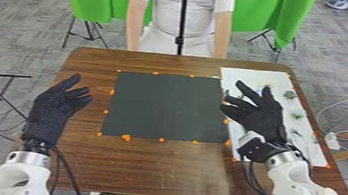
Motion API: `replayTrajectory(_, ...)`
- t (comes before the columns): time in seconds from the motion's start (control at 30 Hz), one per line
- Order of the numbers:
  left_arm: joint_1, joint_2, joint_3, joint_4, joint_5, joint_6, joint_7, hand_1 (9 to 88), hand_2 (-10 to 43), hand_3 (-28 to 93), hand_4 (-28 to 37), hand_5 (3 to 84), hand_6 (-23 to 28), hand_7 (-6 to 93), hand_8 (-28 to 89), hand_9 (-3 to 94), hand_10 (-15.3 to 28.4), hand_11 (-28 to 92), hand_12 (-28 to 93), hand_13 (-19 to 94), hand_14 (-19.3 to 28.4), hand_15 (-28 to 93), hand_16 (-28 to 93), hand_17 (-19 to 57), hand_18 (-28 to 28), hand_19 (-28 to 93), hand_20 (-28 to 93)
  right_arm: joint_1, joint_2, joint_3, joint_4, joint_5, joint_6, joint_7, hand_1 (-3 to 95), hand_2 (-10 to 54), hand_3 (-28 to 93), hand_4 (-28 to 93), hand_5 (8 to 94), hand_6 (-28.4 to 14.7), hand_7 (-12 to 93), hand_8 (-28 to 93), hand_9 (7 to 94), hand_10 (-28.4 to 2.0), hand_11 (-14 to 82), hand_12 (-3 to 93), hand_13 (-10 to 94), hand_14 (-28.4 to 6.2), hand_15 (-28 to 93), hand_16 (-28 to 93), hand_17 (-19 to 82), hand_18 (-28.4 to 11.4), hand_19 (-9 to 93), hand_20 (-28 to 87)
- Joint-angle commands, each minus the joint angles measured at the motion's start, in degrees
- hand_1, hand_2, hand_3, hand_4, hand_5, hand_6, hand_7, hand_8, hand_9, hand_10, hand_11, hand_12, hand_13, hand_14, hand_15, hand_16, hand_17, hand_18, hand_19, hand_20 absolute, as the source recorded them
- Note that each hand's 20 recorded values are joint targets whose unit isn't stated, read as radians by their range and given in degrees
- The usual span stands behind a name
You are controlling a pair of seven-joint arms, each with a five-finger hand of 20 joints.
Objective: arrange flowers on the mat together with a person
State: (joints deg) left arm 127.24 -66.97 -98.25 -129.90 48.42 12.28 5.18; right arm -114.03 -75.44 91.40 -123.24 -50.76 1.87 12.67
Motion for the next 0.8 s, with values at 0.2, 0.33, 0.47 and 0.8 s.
replayTrajectory(0.2, 0.4, -0.56, 0.03, 0.09, -0.19, -0.70, -0.64, 27.0, 11.3, 71, -20.0, 41.3, 10.5, 7.2, -7, 42.0, 21.5, 25, 11, 32, 27.4, 55, -8, -3.5, 27.7, 65, -3, -0.5, -0.1, -0.6, -0.4, -0.2, -0.1, -0.2, 10.6, 20.3, 66, -28, 42.2, 1.7, 13, -13, 50.6, -17.4, 15.6, 13.2, 40, -19.1, 36, 12, 6, -18.9, 41, 18)
replayTrajectory(0.33, 0.5, -0.29, 0.17, 0.05, -0.31, -0.44, -0.34, 27.0, 11.3, 71, -19.9, 41.1, 10.5, 7.2, -7, 42.0, 21.6, 25, 11, 32, 27.3, 55, -7, -3.5, 27.7, 65, -4, -0.5, -0.2, -0.6, -0.4, -0.2, -0.3, -0.2, 10.5, 20.3, 66, -28, 42.2, 1.7, 13, -13, 50.6, -17.3, 15.6, 13.2, 40, -19.1, 36, 12, 6, -18.9, 41, 18)
replayTrajectory(0.47, 0.4, -0.20, 0.23, 0.06, -0.31, -0.34, -0.28, 27.1, 11.3, 71, -19.9, 41.1, 10.6, 7.3, -7, 42.0, 21.6, 25, 12, 32, 27.4, 55, -7, -3.6, 27.8, 65, -4, -0.3, -0.1, -0.6, -0.3, -0.1, 0.0, -0.4, 10.6, 20.3, 66, -28, 42.1, 1.7, 13, -13, 50.7, -17.4, 15.6, 13.2, 40, -19.1, 36, 12, 6, -18.9, 41, 18)
replayTrajectory(0.8, 0.4, -0.20, 0.31, 0.00, -0.20, -0.18, -0.35, 27.1, 11.3, 71, -19.9, 41.5, 11.1, 7.8, -7, 42.2, 21.8, 26, 12, 32, 27.5, 55, -7, -3.6, 27.6, 65, -4, -0.2, 0.0, -0.6, -0.4, 0.0, 0.1, -0.4, 10.6, 20.3, 66, -28, 42.1, 1.7, 13, -13, 50.7, -17.4, 15.6, 13.2, 40, -19.1, 36, 12, 6, -18.9, 41, 18)
